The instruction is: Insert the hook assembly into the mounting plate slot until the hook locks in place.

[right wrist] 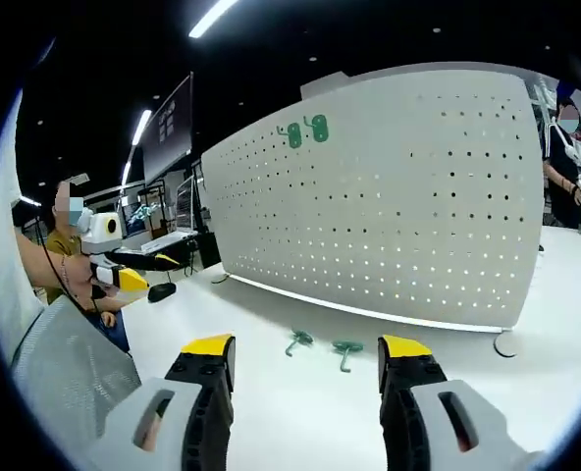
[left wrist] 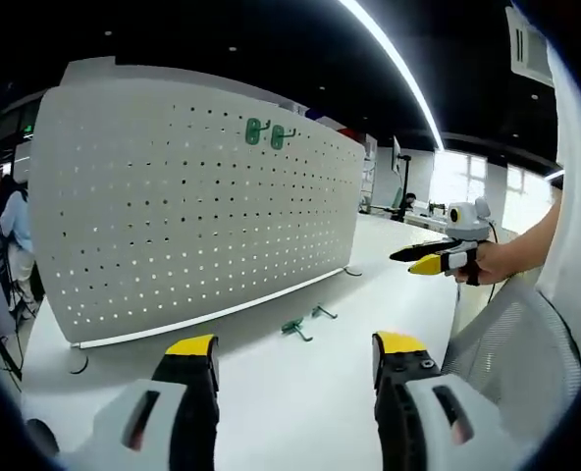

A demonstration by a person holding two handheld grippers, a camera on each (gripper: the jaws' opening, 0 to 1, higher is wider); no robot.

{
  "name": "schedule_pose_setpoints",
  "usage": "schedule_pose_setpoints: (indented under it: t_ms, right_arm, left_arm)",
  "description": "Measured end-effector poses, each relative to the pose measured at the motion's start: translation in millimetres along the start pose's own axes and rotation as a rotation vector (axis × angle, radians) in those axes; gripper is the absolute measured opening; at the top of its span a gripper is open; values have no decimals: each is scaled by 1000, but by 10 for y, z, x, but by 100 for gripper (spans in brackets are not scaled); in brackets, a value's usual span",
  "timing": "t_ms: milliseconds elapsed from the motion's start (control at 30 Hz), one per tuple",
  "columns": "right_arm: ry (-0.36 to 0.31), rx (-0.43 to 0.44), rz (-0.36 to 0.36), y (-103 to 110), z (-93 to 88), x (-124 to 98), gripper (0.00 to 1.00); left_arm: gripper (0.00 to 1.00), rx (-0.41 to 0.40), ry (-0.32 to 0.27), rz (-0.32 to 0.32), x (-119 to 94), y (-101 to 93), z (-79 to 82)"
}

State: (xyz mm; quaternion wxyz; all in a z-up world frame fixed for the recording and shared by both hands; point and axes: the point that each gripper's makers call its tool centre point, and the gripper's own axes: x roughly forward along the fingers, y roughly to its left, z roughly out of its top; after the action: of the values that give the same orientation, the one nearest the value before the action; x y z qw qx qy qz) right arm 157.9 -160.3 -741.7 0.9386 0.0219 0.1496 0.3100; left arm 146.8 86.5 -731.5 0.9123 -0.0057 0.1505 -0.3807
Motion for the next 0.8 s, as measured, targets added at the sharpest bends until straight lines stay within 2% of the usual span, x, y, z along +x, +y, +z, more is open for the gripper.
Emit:
schedule_pose_setpoints:
  t_ms: [233,800]
  right_arm:
    - [27,-10,0,-36,-51,-49,58]
    - [37,-3,-11,-92,-120,-145,59]
  left_arm:
    - [66,4,15,-9,11,-5,-52]
    - [66,-14,22,-7,37,1,-106]
